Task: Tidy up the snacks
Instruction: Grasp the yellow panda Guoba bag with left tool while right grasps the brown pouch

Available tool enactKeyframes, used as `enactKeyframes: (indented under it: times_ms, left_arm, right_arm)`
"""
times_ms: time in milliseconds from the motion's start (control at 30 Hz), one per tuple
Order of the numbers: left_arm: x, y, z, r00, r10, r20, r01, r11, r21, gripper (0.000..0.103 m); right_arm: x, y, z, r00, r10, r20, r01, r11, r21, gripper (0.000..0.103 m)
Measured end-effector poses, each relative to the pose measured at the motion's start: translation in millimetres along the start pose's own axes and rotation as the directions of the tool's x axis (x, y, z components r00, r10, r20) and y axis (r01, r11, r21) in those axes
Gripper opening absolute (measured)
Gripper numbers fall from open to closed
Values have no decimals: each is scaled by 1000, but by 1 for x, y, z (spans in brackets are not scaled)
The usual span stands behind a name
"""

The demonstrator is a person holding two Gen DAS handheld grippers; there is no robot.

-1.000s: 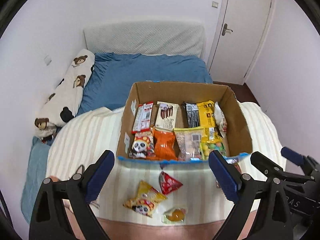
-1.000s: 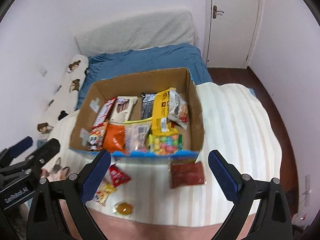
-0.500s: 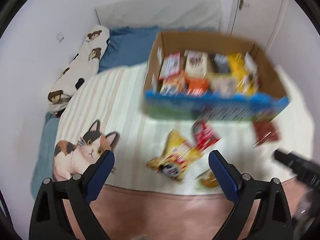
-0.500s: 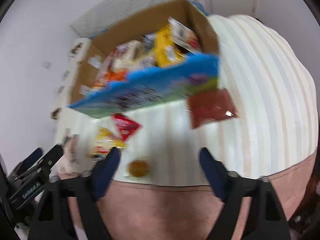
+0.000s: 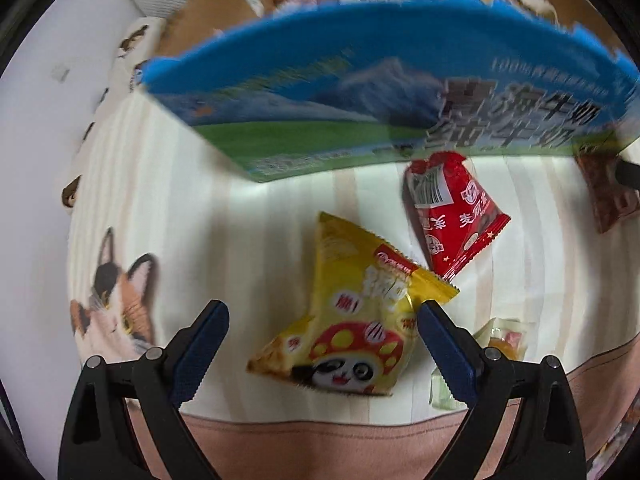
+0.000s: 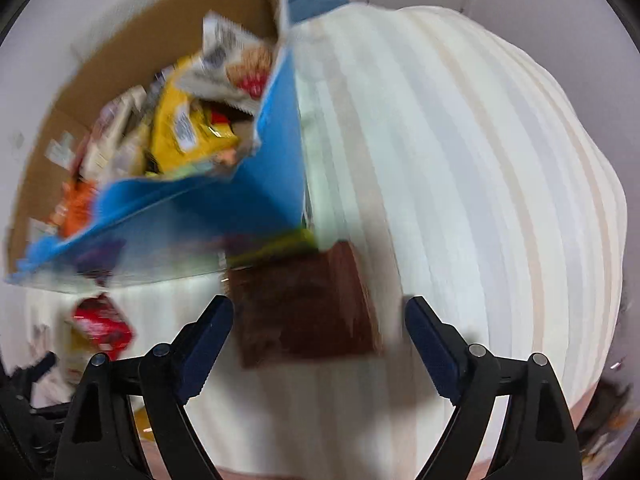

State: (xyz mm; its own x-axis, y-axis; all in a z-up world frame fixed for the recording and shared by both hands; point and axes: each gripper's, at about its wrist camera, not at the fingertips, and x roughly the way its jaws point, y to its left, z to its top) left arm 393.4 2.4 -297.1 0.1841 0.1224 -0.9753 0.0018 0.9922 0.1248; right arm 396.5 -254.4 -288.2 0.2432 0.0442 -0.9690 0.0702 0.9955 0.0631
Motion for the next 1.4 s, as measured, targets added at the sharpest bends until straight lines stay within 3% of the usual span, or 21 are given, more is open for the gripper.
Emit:
enactKeyframes:
  times_ms: [167, 200, 233, 333, 667, 900, 967, 1000, 1133, 1200, 1300, 1400]
  left_arm:
    - [14, -13, 10, 999, -26, -19, 26, 999, 36, 95]
    - [14, -13, 13, 999, -39, -14, 40, 999, 27, 90]
    - [13, -12, 13, 999, -49, -11, 49, 999, 9, 77]
    - [13, -7, 12, 997, -76, -16, 75, 996, -40, 56]
    - [11, 20, -44, 984, -165, -70, 144, 959, -246, 52]
    - [17, 24, -88, 974, -199, -108, 159, 941, -297, 52]
    - [21, 26, -94, 964, -246, -104, 203, 928, -313, 53]
    - [23, 28, -96, 958, -268, -102, 224, 921, -318, 54]
    - [30, 38, -100, 927, -362, -96, 311, 887, -340, 63]
    - [32, 44, -99, 914, -393, -103, 339, 878, -337, 64]
    - [33, 39, -100, 914, -385, -128, 336, 895, -292, 64]
    - [38, 14, -100, 931, -323, -169, 286, 935, -211, 66]
  right_arm:
    - [22, 29, 4, 996, -89, 4, 88, 983, -163, 90]
    - [22, 32, 2, 995, -97, 19, 98, 979, -176, 83]
    - [22, 34, 1, 995, -98, 29, 101, 979, -177, 75]
    - [19, 38, -7, 996, -86, 39, 92, 980, -179, 68]
    - [9, 47, -77, 998, 3, -63, -16, 979, -205, 62]
    - [7, 47, -134, 986, 79, -150, -102, 982, -157, 62]
    - [9, 47, -142, 982, 85, -169, -110, 982, -150, 62]
    - [12, 47, -147, 979, 91, -180, -117, 983, -143, 64]
    - [21, 47, -154, 967, 128, -220, -156, 981, -119, 92]
    - [24, 52, -155, 966, 115, -230, -147, 981, -130, 95]
    - [29, 65, -157, 968, 93, -232, -127, 982, -139, 96]
    - [37, 78, -158, 972, 60, -226, -94, 985, -143, 96]
